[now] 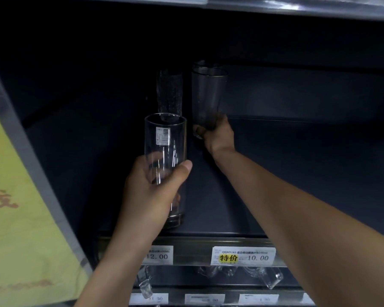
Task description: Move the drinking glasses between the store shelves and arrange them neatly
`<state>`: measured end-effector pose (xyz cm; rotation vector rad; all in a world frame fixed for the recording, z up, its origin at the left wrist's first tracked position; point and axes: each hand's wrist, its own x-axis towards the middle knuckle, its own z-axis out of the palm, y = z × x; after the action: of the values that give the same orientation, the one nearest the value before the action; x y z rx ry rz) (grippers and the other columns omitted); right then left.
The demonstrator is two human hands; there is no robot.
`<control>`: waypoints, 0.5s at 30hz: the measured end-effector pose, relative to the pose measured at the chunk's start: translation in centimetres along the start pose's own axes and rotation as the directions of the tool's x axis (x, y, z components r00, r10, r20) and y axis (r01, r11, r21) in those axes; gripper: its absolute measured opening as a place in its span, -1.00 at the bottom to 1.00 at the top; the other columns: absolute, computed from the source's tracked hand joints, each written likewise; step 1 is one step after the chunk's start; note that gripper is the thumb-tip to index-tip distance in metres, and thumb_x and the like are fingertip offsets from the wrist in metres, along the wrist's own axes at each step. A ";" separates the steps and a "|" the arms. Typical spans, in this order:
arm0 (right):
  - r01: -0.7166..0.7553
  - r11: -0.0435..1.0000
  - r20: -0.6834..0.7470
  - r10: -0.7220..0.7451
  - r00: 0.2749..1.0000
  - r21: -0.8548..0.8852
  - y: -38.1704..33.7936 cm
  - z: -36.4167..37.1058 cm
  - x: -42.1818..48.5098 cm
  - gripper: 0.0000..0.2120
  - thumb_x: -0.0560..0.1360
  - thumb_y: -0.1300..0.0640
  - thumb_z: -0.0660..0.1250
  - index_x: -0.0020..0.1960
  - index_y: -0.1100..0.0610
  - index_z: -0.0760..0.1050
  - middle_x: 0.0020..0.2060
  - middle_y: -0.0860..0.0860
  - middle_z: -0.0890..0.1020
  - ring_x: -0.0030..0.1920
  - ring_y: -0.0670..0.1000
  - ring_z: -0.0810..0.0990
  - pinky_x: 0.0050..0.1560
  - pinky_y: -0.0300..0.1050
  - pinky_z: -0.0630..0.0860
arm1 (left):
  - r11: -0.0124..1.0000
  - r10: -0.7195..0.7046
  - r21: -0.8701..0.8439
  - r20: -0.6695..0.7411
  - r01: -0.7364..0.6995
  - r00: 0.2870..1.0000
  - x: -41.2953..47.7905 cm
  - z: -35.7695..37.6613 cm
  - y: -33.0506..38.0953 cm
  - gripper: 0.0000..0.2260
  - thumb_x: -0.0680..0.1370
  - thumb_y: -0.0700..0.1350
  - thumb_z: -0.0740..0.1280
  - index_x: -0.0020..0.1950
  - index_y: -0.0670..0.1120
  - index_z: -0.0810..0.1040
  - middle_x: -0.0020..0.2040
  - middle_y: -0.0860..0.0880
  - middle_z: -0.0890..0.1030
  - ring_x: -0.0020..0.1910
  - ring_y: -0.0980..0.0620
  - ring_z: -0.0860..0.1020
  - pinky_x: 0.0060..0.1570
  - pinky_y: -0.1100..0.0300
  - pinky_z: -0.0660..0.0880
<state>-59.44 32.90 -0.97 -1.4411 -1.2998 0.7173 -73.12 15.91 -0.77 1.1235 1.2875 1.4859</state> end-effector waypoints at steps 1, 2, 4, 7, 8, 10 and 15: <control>0.002 1.000 0.002 -0.002 1.000 0.003 0.0 0.0 0.0 -0.44 0.48 0.14 0.49 0.41 0.14 0.36 0.29 0.07 0.55 0.22 0.00 0.54 0.05 -0.32 0.43 | 1.000 0.001 0.002 0.001 -0.001 1.000 0.0 0.0 0.0 -0.59 0.42 0.03 0.50 0.21 0.01 0.50 -0.14 -0.01 0.63 -0.39 -0.01 0.58 -0.30 0.10 0.56; 0.005 1.000 0.004 -0.005 1.000 0.008 0.1 -0.1 0.0 -0.45 0.48 0.15 0.49 0.40 0.14 0.37 0.28 0.06 0.57 0.20 -0.02 0.54 0.03 -0.35 0.42 | 1.000 0.001 0.002 0.002 -0.001 1.000 0.0 0.0 0.0 -0.59 0.42 0.04 0.50 0.21 0.02 0.50 -0.14 -0.01 0.63 -0.38 -0.02 0.59 -0.30 0.11 0.55; 0.010 1.000 0.004 -0.010 1.000 0.011 0.1 -0.1 0.0 -0.45 0.48 0.15 0.49 0.40 0.13 0.37 0.26 0.05 0.59 0.18 -0.04 0.55 -0.02 -0.40 0.41 | 1.000 0.003 -0.002 -0.001 -0.003 1.000 0.0 0.0 0.0 -0.60 0.42 0.03 0.50 0.20 0.02 0.50 -0.16 -0.03 0.63 -0.37 -0.05 0.59 -0.33 0.12 0.54; 0.009 1.000 0.007 -0.010 1.000 0.015 0.2 -0.1 0.0 -0.42 0.48 0.15 0.49 0.43 0.13 0.36 0.28 0.04 0.58 0.20 -0.06 0.53 -0.02 -0.44 0.38 | 1.000 0.009 -0.007 -0.011 -0.009 1.000 0.0 0.1 0.0 -0.63 0.42 0.01 0.50 0.17 0.02 0.50 -0.22 0.01 0.63 -0.38 -0.05 0.58 -0.35 0.14 0.53; 0.010 1.000 0.007 -0.010 1.000 0.013 0.2 -0.1 0.0 -0.42 0.49 0.15 0.49 0.44 0.13 0.35 0.28 0.04 0.58 0.20 -0.06 0.53 -0.03 -0.46 0.37 | 1.000 0.010 -0.009 -0.014 -0.010 1.000 0.0 0.1 0.0 -0.63 0.42 0.00 0.50 0.17 0.02 0.50 -0.26 0.03 0.63 -0.39 -0.04 0.58 -0.35 0.14 0.53; 0.011 1.000 0.008 -0.012 1.000 0.007 0.3 -0.1 0.0 -0.41 0.49 0.15 0.48 0.45 0.13 0.34 0.28 0.05 0.58 0.19 -0.06 0.53 -0.13 -0.53 0.39 | 1.000 0.016 -0.008 -0.013 -0.016 1.000 0.1 0.2 -0.1 -0.63 0.42 0.00 0.50 0.17 0.01 0.50 -0.31 0.07 0.61 -0.40 0.00 0.56 -0.34 0.13 0.55; 0.015 1.000 0.014 -0.015 1.000 0.005 0.3 -0.3 0.0 -0.42 0.51 0.16 0.46 0.46 0.12 0.33 0.28 0.04 0.58 0.12 -0.12 0.49 -0.18 -0.58 0.37 | 1.000 0.017 0.001 -0.008 -0.017 1.000 0.1 0.1 -0.2 -0.61 0.41 0.04 0.49 0.19 0.01 0.50 -0.28 0.04 0.63 -0.38 -0.01 0.59 -0.37 0.23 0.53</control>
<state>-59.12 32.81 -1.15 -1.4234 -1.3177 0.7207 -73.04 16.07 -0.97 1.1332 1.2867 1.5038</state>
